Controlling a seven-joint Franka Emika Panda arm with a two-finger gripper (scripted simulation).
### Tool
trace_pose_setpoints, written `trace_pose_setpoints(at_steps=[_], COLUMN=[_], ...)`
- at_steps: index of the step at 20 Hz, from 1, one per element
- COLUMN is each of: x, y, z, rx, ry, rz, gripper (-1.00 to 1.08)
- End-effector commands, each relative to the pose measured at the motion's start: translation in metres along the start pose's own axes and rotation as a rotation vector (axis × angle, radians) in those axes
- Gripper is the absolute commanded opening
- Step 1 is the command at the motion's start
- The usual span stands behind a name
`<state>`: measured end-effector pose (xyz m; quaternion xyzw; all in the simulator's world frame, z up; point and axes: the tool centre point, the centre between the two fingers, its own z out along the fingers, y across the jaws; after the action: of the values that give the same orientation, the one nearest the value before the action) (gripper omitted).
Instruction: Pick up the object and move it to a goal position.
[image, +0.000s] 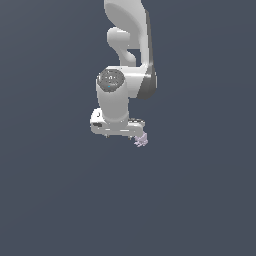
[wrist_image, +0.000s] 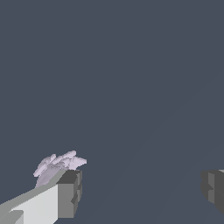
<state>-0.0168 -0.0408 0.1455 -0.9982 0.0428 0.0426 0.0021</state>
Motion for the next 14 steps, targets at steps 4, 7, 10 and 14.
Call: trace_pose_setpoints(at_steps=[4,7,10,14], x=[-0.001,-0.002,-0.003,-0.007], y=[-0.003,-0.006,-0.011,-0.02], z=[0.001,0.002,0.005,0.009], rx=[0.0,0.0,0.0,0.0], ry=[0.001,0.003,0.007,0.013], rz=[0.01,0.029,0.056,0.106], gripper=[1.0,1.0,1.0,1.0])
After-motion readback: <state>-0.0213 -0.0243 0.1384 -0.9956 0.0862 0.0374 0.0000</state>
